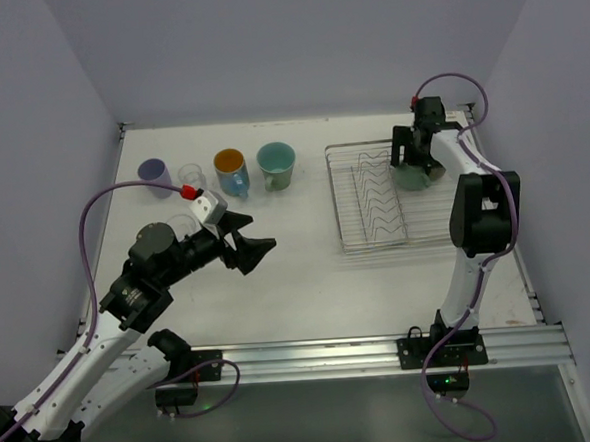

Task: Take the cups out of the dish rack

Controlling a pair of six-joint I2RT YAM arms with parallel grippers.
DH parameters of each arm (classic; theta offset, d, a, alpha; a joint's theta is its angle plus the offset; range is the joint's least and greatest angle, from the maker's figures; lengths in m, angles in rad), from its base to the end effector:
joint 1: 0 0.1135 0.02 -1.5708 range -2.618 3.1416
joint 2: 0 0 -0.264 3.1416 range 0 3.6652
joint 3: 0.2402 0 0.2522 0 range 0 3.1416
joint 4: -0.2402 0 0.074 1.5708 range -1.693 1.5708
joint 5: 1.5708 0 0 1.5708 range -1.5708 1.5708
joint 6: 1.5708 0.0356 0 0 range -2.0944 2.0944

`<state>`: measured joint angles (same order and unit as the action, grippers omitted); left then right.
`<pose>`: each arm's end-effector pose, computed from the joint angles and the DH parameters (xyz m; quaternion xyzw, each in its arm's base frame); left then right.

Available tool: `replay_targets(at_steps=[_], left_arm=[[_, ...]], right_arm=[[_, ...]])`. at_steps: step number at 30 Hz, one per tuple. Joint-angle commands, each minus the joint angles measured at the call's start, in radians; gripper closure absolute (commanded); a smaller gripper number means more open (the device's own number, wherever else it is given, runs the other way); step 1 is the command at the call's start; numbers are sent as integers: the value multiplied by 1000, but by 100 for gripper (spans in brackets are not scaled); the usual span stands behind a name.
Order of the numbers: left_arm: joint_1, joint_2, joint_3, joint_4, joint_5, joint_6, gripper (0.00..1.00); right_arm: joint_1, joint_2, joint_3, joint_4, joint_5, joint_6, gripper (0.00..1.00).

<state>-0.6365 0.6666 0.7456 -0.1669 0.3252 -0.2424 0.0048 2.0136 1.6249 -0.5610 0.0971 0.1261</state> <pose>0.1213 -0.1038 0.3464 0.2497 0.6923 -0.3916 0.5523 0.4462 -0.0013 0.2257 0.0725 0.9484 -0.0262 0.3076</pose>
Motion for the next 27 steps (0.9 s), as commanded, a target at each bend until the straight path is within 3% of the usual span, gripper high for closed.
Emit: replay_targets(at_steps=[1, 12, 16, 21, 22, 27], left_arm=[[-5, -2, 18, 3, -15, 18, 15], [-5, -4, 15, 1, -31, 23, 15], [-5, -1, 15, 1, -34, 25, 15], [-3, 2, 15, 0, -37, 26, 15], [-5, 1, 15, 0, -37, 26, 15], [-3, -2, 14, -2, -41, 25, 15]], right_arm=[[0, -3, 0, 1, 18, -10, 14], [0, 30, 7, 30, 33, 9, 11], [0, 43, 0, 32, 35, 17, 16], [0, -28, -97, 122, 56, 59, 37], [0, -45, -129, 136, 53, 67, 47], [0, -144, -183, 182, 55, 124, 64]])
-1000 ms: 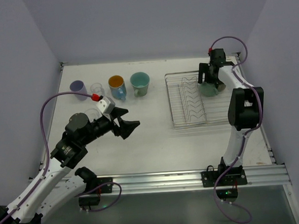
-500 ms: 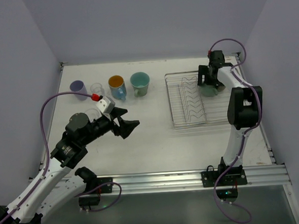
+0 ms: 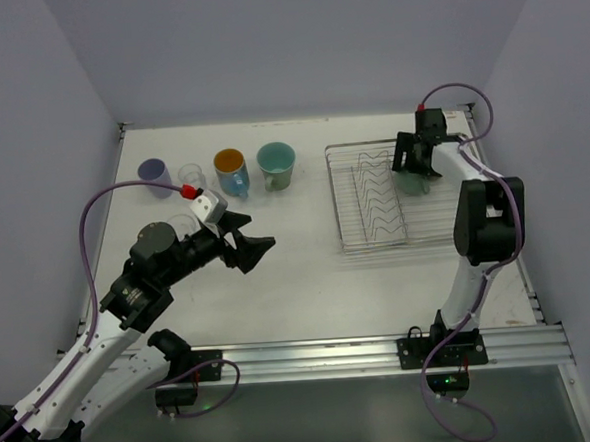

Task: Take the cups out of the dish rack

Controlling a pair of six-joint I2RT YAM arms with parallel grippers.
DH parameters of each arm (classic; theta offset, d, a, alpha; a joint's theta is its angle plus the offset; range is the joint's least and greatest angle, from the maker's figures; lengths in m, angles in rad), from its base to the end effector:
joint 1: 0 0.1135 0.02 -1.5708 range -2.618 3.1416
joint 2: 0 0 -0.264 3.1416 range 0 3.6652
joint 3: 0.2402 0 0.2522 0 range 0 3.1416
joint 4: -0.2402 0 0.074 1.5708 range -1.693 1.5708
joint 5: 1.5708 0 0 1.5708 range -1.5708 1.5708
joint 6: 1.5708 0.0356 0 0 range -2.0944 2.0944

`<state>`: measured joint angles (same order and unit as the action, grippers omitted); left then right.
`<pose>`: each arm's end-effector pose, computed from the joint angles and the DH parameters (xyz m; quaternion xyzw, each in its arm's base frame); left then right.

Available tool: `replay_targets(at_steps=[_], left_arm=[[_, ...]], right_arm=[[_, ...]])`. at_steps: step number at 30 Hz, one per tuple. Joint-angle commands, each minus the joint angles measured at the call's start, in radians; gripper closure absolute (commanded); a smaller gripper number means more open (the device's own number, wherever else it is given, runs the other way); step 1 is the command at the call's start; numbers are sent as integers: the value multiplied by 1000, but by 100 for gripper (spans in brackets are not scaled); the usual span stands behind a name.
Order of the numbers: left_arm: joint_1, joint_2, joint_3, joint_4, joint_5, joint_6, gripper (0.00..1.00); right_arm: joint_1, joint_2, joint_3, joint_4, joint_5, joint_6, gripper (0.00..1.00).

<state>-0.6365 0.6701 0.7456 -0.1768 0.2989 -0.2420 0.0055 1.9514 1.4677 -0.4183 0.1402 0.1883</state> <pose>0.1227 -0.1037 0.3448 0.2417 0.6999 -0.3819 0.5530 0.4306 -0.0026 0.2121 0.1089 0.9363 -0.0342 0.3323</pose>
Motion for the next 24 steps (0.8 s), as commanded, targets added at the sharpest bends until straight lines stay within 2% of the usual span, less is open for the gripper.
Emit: replay_targets(at_steps=[1, 6, 11, 15, 19, 20, 24], left_arm=[[-3, -7, 14, 10, -17, 24, 15], [-3, -4, 14, 10, -17, 24, 15], [-3, 5, 15, 10, -11, 20, 15], [-3, 14, 17, 10, -6, 18, 15], [-3, 17, 17, 10, -7, 18, 15], [-3, 19, 17, 10, -9, 17, 15], [-5, 26, 18, 10, 3, 13, 15]], right_arm=[[-1, -95, -44, 44, 15, 71, 65], [-1, -172, -131, 96, 21, 126, 71], [-1, -215, -196, 134, 24, 151, 72], [-1, -198, -201, 110, 32, 168, 61], [-1, -219, -242, 76, 82, 191, 31], [-1, -262, -263, 102, 76, 188, 19], [-1, -387, -339, 104, 84, 191, 14]])
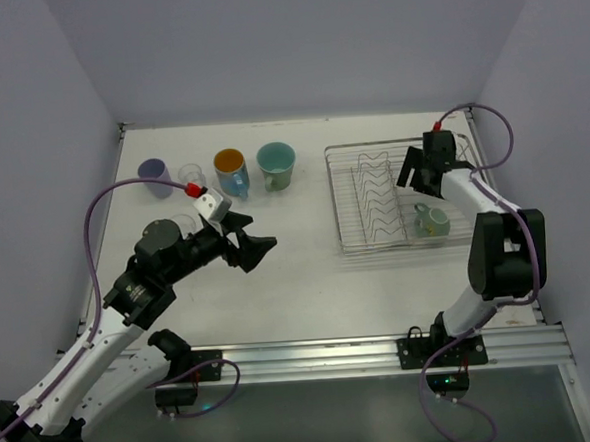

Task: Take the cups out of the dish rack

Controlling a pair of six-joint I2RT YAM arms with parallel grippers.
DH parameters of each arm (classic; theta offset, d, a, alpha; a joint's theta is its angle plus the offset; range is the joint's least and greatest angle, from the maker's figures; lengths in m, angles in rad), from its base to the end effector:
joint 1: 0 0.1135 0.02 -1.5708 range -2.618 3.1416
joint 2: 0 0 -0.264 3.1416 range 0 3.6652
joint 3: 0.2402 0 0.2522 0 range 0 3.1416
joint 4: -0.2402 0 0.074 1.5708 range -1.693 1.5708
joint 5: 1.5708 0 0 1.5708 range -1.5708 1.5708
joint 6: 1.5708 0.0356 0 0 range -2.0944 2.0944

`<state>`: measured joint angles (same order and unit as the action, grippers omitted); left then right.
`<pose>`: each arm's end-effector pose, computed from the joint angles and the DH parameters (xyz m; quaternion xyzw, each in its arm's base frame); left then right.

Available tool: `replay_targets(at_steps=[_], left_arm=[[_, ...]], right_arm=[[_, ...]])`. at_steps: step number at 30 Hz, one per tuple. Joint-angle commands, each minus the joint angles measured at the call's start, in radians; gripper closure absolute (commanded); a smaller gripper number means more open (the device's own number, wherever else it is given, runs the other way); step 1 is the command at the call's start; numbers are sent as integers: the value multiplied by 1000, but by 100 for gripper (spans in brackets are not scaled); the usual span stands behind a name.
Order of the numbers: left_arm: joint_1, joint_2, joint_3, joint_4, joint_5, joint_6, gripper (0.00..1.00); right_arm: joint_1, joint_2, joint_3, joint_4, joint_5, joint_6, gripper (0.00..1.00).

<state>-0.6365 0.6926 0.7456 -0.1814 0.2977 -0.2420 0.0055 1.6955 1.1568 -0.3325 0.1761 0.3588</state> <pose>0.1268 -0.1067 0.3411 0.2416 0.7091 -0.3785 0.5436 0.3641 -0.0042 0.2178 0.1941 0.9159 -0.0194 0.3507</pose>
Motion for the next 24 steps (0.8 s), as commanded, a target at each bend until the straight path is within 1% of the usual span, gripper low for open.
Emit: replay_targets(at_steps=[1, 2, 4, 6, 7, 8, 10, 13, 15, 24], left_arm=[[-5, 5, 17, 16, 3, 15, 15], [-5, 4, 17, 16, 3, 15, 15], [-5, -2, 17, 14, 3, 15, 15], [-6, -11, 15, 14, 1, 15, 15], [-11, -15, 15, 16, -2, 15, 15], [-14, -18, 15, 16, -5, 15, 15], [-29, -27, 15, 14, -11, 17, 15], [-49, -42, 17, 11, -22, 18, 15], [-63, -56, 17, 11, -23, 17, 15], [-77, -105, 14, 7, -29, 18, 15]], right_arm=[[-1, -158, -41, 18, 60, 23, 14], [-1, -215, -57, 10, 81, 34, 8], [-1, -264, -104, 4, 102, 37, 1], [-4, -316, -155, -25, 120, 48, 1], [-36, -327, -170, -46, 117, 51, 1], [-44, -341, -202, -59, 73, 67, 1], [-48, -346, -235, -80, 31, 75, 1], [-50, -353, -315, -95, 31, 85, 1], [-50, -352, -347, -96, 66, 80, 1], [-58, -264, -278, -166, 34, 78, 1]])
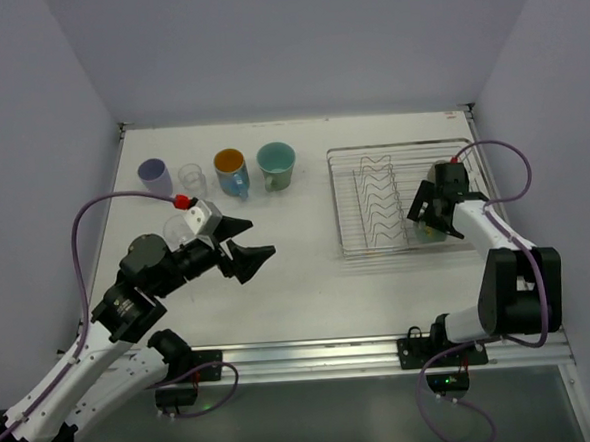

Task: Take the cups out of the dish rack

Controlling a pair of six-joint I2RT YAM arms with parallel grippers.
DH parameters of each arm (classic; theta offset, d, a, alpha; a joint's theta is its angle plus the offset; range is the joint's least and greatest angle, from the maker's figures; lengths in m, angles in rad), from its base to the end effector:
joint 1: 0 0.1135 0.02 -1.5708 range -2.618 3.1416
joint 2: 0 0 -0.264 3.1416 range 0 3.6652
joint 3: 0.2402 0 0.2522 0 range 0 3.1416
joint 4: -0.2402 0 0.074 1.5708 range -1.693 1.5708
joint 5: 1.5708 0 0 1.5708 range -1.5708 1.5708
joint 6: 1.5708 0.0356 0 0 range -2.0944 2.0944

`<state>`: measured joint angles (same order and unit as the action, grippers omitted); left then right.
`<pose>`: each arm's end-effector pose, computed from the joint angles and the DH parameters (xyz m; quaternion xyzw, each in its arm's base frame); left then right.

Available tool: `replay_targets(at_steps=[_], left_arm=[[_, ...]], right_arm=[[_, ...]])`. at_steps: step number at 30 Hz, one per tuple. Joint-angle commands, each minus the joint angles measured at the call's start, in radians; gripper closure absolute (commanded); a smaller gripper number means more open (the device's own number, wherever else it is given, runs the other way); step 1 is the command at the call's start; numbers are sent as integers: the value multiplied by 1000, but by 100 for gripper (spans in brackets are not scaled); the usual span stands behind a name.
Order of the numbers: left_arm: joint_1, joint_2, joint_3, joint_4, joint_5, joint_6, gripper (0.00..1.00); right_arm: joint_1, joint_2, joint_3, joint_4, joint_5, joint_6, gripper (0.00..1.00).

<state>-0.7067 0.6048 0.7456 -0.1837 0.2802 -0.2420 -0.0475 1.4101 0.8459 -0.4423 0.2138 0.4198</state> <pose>0.1039 -0.1017 0.3527 0.2587 0.6736 -0.4026 0.5633 0.2744 -0.0206 0.2019 0.2500 0.9221 -0.0495 0.2910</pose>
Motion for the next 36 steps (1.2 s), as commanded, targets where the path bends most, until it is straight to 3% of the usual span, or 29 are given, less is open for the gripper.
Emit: replay_targets(at_steps=[1, 3, 7, 11, 13, 14, 26, 32, 36], left_arm=[[-7, -19, 14, 9, -13, 18, 15], [-7, -19, 14, 9, -16, 18, 15], [-8, -13, 14, 9, -19, 18, 15], [-7, -5, 15, 7, -22, 18, 16], [-7, 4, 15, 9, -23, 18, 16], [-7, 7, 15, 9, -22, 18, 16], [-7, 118, 43, 44, 42, -49, 18], [-7, 199, 49, 150, 108, -166, 20], [-8, 259, 12, 321, 145, -266, 21]], right_arm=[[-5, 24, 35, -58, -7, 17, 1], [-5, 33, 38, -50, -14, 14, 1], [-3, 30, 50, -46, -25, 17, 15], [6, -52, 62, -16, -25, 23, 53], [8, -77, 76, -6, -30, 28, 58], [9, -98, 79, -3, -37, 31, 67], [11, -226, 84, 85, -143, 85, 70], [14, -358, 99, 125, -313, 115, 69], [93, -393, 90, 193, -425, 169, 68]])
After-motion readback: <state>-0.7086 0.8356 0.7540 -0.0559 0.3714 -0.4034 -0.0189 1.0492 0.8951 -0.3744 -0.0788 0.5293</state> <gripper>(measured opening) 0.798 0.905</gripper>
